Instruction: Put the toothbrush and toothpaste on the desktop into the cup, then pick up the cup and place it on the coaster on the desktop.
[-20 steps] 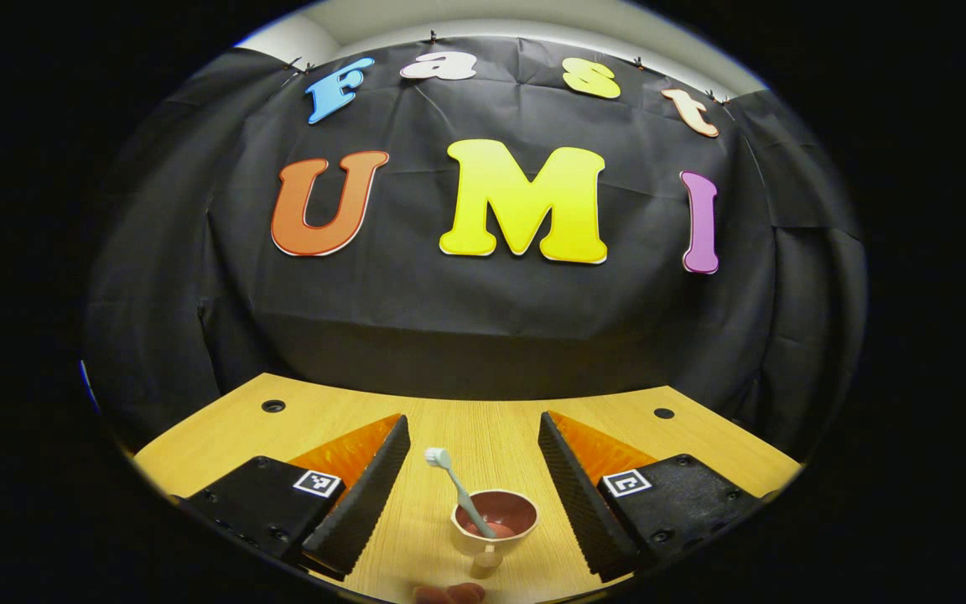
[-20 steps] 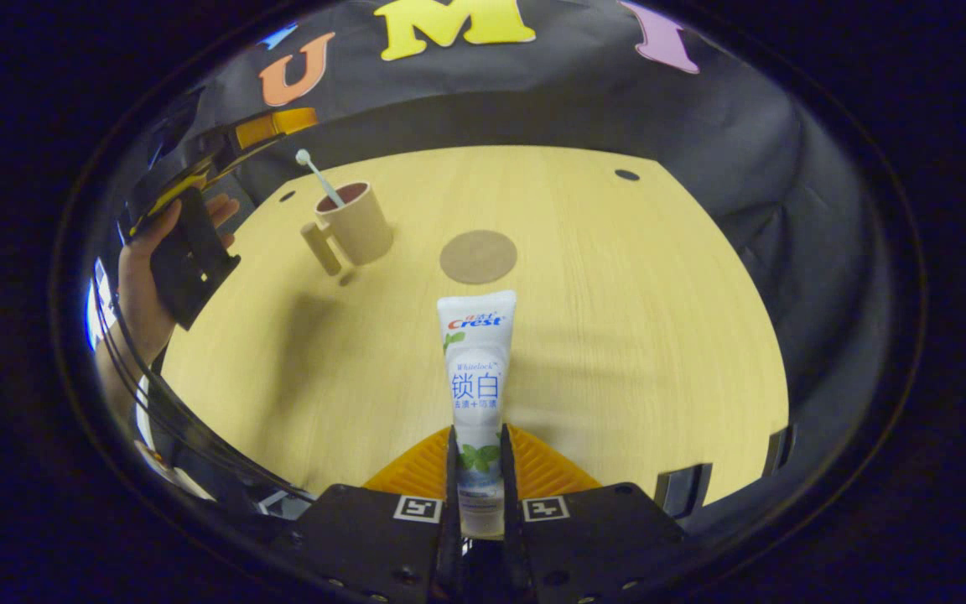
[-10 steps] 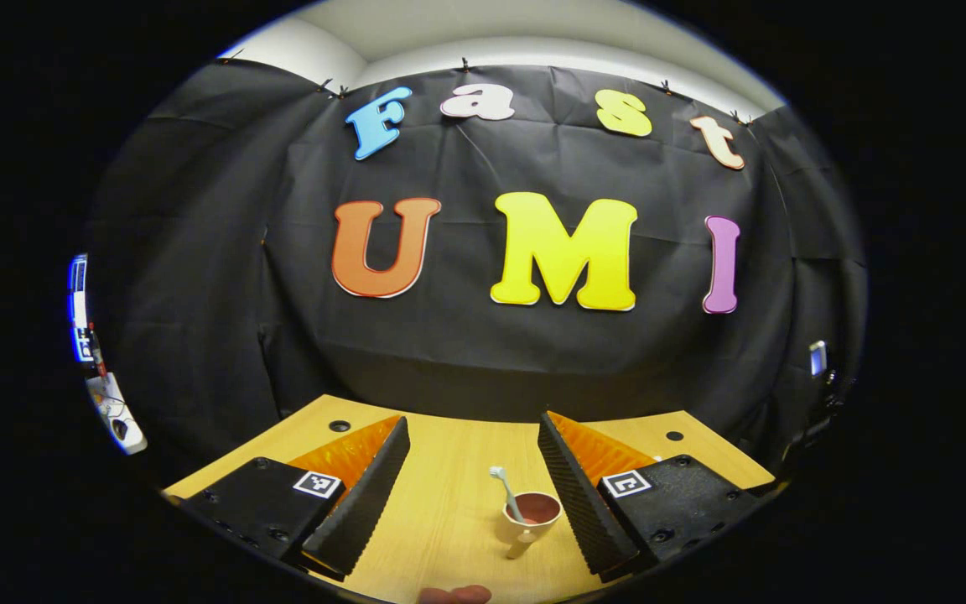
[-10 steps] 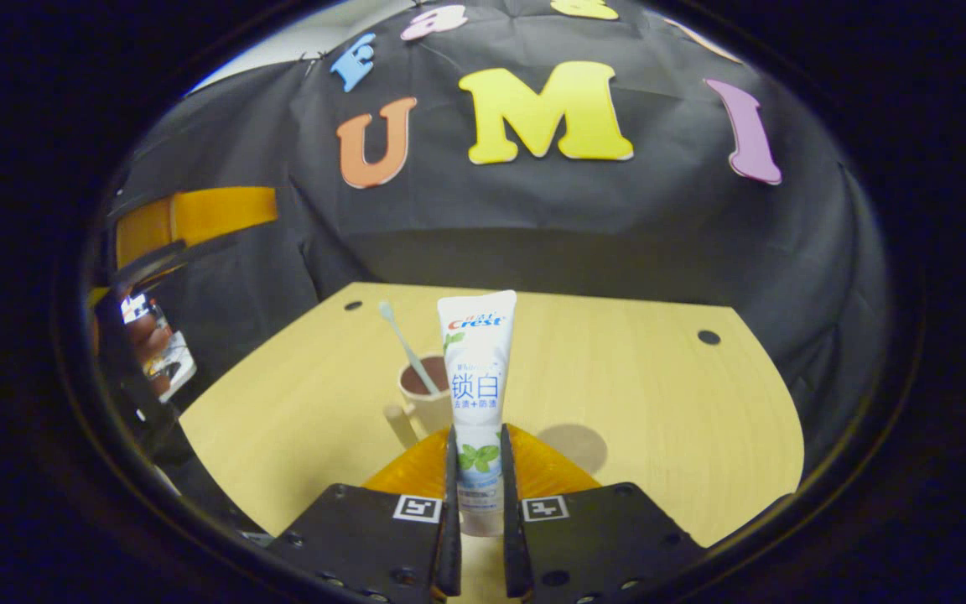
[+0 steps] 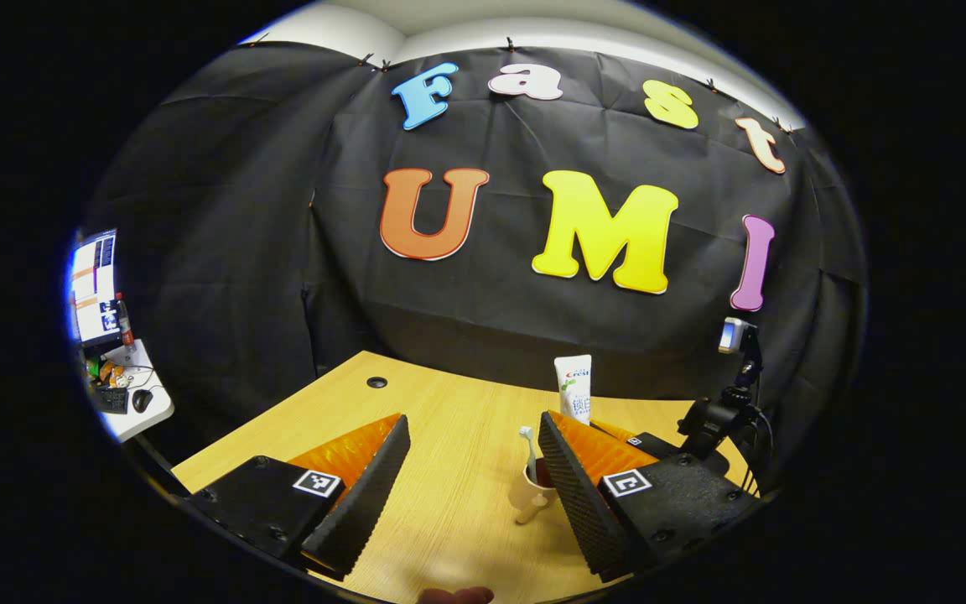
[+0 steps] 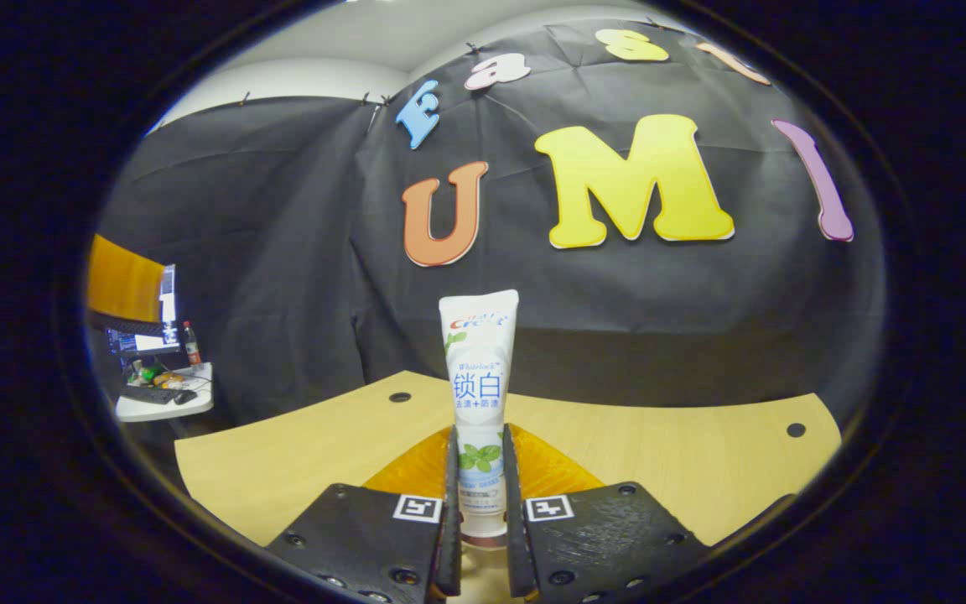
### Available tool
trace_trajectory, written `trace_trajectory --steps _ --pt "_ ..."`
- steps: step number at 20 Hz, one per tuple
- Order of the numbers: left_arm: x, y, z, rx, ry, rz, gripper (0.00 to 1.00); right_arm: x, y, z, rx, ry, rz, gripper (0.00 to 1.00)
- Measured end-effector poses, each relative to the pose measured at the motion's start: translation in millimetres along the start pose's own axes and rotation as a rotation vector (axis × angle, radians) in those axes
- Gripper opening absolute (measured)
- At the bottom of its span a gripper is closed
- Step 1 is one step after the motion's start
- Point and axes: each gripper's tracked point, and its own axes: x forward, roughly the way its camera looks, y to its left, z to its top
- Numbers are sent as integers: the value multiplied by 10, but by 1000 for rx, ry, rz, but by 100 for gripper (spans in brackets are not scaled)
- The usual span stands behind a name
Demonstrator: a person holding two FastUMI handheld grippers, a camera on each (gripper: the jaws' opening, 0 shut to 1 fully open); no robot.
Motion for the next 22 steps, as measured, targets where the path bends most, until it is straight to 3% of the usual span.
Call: trace_trajectory --steps 4,11,13,15,17,18,22 --pt "-33 1 -148 -31 44 52 98 144 -44 -119 -54 -51 16 22" --pt "-101 -46 -236 -38 69 82 98 217 -94 -206 -23 -60 64 25" --pt "-94 -80 -254 -37 78 81 97 195 -101 -242 -49 -55 59 33" --pt "-119 -117 -274 -49 80 73 98 125 -127 -333 -52 -26 66 46" --pt "-125 -123 -272 -55 79 72 98 69 -158 -336 -25 -11 64 79" --pt "-120 -132 -265 -58 78 69 98 29 -189 -306 -18 -12 58 84" --pt "-82 -210 -228 -57 69 36 98 -224 -279 -120 9 -14 26 85"
